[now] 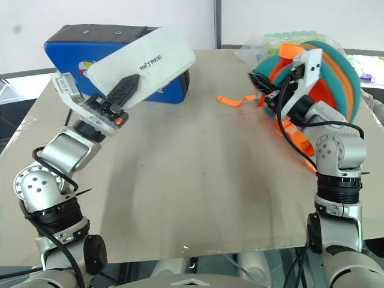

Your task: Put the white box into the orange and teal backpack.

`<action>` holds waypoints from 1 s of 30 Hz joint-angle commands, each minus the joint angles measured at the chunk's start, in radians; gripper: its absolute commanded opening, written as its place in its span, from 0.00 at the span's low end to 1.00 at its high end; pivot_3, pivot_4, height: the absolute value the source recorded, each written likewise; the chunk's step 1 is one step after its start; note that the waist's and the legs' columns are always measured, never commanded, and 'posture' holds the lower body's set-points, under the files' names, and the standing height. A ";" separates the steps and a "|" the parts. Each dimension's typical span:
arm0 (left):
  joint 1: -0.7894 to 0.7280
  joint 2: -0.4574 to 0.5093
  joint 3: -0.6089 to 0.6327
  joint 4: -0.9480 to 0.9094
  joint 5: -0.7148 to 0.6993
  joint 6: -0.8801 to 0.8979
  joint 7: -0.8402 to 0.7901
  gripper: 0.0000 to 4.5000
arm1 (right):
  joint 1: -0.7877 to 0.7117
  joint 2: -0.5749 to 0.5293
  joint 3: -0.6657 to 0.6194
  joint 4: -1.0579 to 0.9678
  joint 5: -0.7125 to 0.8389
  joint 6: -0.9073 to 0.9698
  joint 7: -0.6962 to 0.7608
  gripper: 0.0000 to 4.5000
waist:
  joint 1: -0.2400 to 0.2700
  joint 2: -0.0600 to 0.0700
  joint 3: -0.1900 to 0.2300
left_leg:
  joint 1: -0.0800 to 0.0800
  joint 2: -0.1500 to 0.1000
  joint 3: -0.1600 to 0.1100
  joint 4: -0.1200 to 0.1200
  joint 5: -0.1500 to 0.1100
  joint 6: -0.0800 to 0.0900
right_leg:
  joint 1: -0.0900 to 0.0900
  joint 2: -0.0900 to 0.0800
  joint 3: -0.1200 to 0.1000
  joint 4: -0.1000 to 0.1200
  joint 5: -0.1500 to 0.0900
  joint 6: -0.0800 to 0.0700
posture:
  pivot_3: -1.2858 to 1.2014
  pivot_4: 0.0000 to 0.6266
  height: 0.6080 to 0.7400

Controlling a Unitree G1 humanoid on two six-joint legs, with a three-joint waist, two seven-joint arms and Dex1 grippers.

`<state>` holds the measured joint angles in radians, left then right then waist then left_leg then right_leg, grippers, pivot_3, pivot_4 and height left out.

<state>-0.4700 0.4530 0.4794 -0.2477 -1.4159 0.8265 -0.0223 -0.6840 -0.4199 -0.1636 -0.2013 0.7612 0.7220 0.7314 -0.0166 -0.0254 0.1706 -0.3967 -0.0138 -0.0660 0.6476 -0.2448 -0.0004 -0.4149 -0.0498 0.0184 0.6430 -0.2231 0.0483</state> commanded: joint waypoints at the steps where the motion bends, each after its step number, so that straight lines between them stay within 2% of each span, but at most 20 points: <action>1: 0.002 0.053 0.015 -0.001 0.025 -0.027 -0.113 0.19 | -0.033 -0.031 0.016 -0.140 0.178 0.095 0.093 0.02 | 0.001 0.000 0.000 | 0.000 0.000 0.000 0.000 0.000 0.000 | 0.000 0.000 0.000 0.000 0.000 0.000 | 0.52 0.24 1.00; 4: 0.046 0.099 0.030 -0.002 0.059 -0.039 -0.215 0.19 | -0.014 -0.091 0.031 -0.196 0.266 0.177 0.142 0.02 | 0.003 0.000 0.000 | -0.001 0.000 -0.001 0.000 0.000 0.000 | 0.000 0.000 -0.001 -0.001 0.000 0.000 | 0.52 0.24 1.00; 9: 0.168 0.217 0.045 -0.057 0.108 -0.027 -0.440 0.19 | 0.066 -0.179 0.091 -0.185 0.166 0.138 0.184 0.02 | 0.003 0.000 0.000 | -0.001 0.000 -0.001 0.000 -0.001 0.001 | 0.001 0.000 -0.002 -0.001 0.000 0.000 | 0.52 0.24 1.00; 14: 0.271 0.317 0.133 -0.086 -0.010 0.038 -0.604 0.19 | 0.088 -0.201 0.099 -0.168 0.131 0.109 0.202 0.02 | 0.002 0.000 0.002 | -0.001 0.001 0.000 0.001 -0.001 0.001 | 0.000 0.000 -0.001 -0.001 0.000 0.000 | 0.52 0.24 1.00; 17: 0.307 0.365 0.155 -0.091 -0.006 0.050 -0.688 0.19 | 0.089 -0.212 0.096 -0.166 0.129 0.107 0.211 0.02 | 0.002 0.000 0.002 | 0.000 0.002 -0.001 0.001 -0.001 0.001 | 0.000 0.001 -0.002 -0.001 0.000 0.000 | 0.52 0.24 1.00; 20: 0.325 0.402 0.129 -0.107 0.066 0.027 -0.777 0.19 | 0.089 -0.229 0.090 -0.169 0.131 0.111 0.220 0.02 | 0.006 0.000 0.002 | 0.000 0.001 -0.001 0.001 -0.001 0.001 | 0.001 0.000 -0.002 -0.001 0.000 0.000 | 0.52 0.24 1.00; 26: 0.363 0.438 0.026 -0.154 0.297 -0.100 -0.930 0.19 | 0.090 -0.259 0.079 -0.166 0.138 0.110 0.236 0.02 | 0.004 0.000 0.002 | 0.000 0.001 0.000 0.000 -0.001 0.001 | 0.001 0.000 -0.001 -0.002 0.000 0.000 | 0.52 0.24 1.00; 30: 0.259 0.452 -0.124 -0.144 0.543 -0.283 -0.975 0.19 | 0.117 -0.272 0.040 -0.177 0.204 0.124 0.265 0.02 | 0.013 0.000 0.002 | -0.001 0.001 -0.002 0.001 -0.001 0.001 | 0.001 0.000 -0.003 -0.001 0.000 0.000 | 0.52 0.24 1.00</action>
<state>-0.1786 0.8745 0.4125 -0.3548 -0.9849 0.6464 -0.9417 -0.5698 -0.6741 -0.0656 -0.3470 0.9255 0.8510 0.9760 -0.0034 -0.0250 0.1730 -0.3972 -0.0128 -0.0676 0.6487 -0.2455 0.0008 -0.4131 -0.0494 0.0160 0.6415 -0.2235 0.0480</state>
